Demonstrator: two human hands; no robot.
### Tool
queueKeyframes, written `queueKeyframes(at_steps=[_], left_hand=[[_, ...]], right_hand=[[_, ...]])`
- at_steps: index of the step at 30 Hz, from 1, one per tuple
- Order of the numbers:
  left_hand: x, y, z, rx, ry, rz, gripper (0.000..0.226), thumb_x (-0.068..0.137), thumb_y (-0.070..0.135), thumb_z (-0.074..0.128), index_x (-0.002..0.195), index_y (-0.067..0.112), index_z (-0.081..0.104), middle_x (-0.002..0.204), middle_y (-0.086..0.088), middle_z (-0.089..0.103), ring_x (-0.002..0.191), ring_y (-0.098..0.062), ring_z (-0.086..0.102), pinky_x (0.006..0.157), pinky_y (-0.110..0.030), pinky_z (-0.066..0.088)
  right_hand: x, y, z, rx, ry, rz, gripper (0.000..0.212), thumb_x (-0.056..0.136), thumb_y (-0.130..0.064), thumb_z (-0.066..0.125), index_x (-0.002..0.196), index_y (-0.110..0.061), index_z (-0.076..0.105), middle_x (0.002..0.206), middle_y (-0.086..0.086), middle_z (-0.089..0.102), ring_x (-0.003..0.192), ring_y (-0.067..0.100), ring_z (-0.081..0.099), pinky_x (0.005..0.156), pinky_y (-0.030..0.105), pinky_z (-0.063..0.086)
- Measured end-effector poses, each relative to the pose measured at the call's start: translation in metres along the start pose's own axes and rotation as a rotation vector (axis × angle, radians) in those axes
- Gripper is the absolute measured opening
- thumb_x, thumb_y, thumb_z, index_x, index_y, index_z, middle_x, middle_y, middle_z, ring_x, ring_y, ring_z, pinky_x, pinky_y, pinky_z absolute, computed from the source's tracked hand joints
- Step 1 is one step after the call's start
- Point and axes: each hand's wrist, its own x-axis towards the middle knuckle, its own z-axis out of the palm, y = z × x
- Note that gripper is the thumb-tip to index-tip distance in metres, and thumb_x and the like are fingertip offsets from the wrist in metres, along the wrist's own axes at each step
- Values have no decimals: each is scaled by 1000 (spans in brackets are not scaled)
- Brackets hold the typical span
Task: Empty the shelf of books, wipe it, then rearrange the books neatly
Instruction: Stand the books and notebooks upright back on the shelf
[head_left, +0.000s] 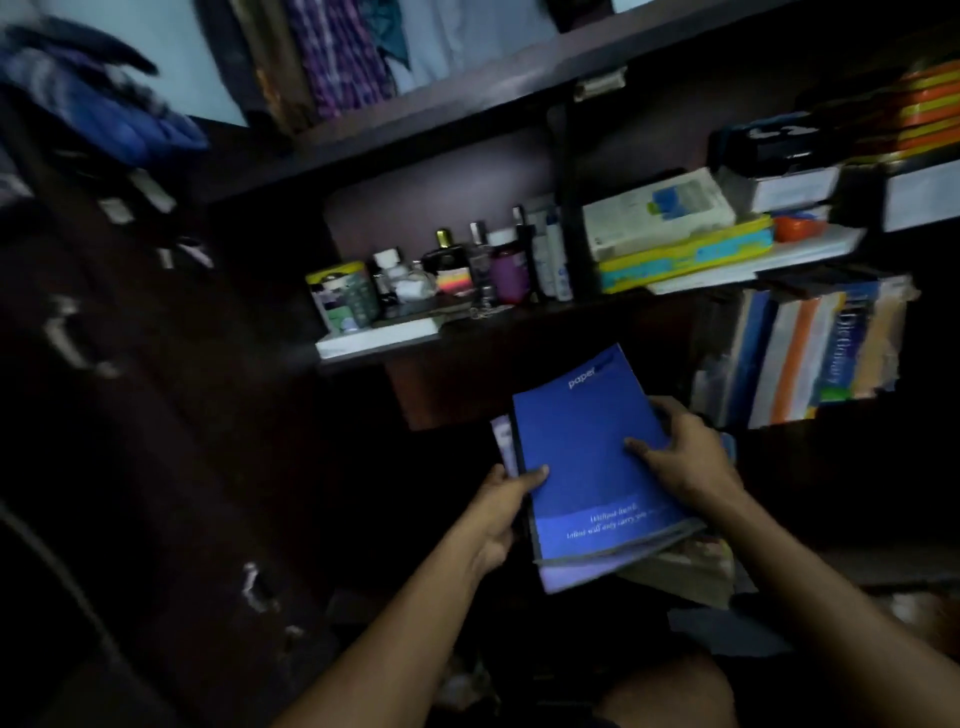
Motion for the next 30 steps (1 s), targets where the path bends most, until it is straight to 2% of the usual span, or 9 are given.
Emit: queueKeyframes(at_steps=[4, 7, 10, 12, 14, 17, 21, 25, 30], left_hand=[[-11, 4, -40, -110, 294, 119, 38, 93, 6, 68, 124, 8, 46, 117, -23, 69, 86, -33, 73, 63, -43, 61], [-19, -1, -75, -72, 489, 285, 35, 93, 1, 66, 119, 16, 49, 120, -20, 68, 92, -32, 72, 75, -45, 62], [-28, -6, -96, 5, 615, 439, 47, 96, 4, 64, 133, 25, 46, 125, -8, 67, 105, -28, 70, 89, -49, 59], [-27, -13, -109, 59, 719, 523, 53, 98, 7, 64, 142, 25, 41, 133, -4, 62, 112, -22, 67, 94, -45, 57], [-29, -19, -112, 172, 804, 590, 60, 99, 12, 64, 150, 23, 35, 142, -2, 56, 121, -16, 61, 100, -37, 53], [-31, -31, -119, 289, 712, 619, 59, 97, 20, 66, 149, 28, 39, 142, 9, 57, 128, -11, 58, 103, -36, 51], [-31, -32, -116, 260, 452, 577, 48, 99, 29, 59, 143, 39, 44, 137, 22, 59, 129, -7, 57, 104, -33, 50], [-18, -27, -120, 167, 408, 504, 38, 100, 37, 49, 138, 42, 49, 134, 16, 64, 123, -6, 61, 101, -30, 52], [-13, -20, -132, 46, 438, 503, 50, 101, 43, 42, 146, 22, 47, 141, 1, 61, 131, -19, 57, 109, -40, 46]], right_hand=[[25, -21, 64, -48, -246, -84, 63, 93, -25, 71, 146, -10, 40, 143, 16, 55, 127, 36, 55, 97, 37, 43], [33, -38, 105, -220, -472, -71, 89, 92, -43, 66, 158, -15, 13, 158, 13, 34, 141, 36, 39, 110, 39, 36], [17, -61, 139, -518, -347, -261, 86, 88, -55, 57, 156, -21, 17, 152, 10, 34, 136, 34, 37, 107, 45, 36], [-2, -73, 169, -397, -373, -375, 78, 87, -62, 54, 150, -25, 26, 144, 9, 42, 129, 32, 45, 101, 41, 42], [-19, -74, 195, -107, -574, -344, 81, 87, -62, 56, 152, -28, 23, 147, 8, 39, 134, 31, 44, 103, 38, 42], [-21, -53, 220, 129, -768, -388, 94, 86, -57, 63, 158, -35, 7, 162, -3, 21, 146, 21, 30, 111, 28, 34], [-9, -32, 230, 282, -712, -450, 107, 77, -62, 69, 157, -42, 1, 163, -19, 11, 149, 3, 19, 114, 18, 26], [-2, -37, 239, 341, -698, -458, 115, 73, -62, 75, 154, -51, -5, 162, -24, 13, 147, -2, 22, 114, 22, 34], [12, -47, 257, 295, -740, -487, 108, 84, -44, 77, 150, -61, -7, 167, -18, 0, 153, 7, 6, 124, 40, 22]])
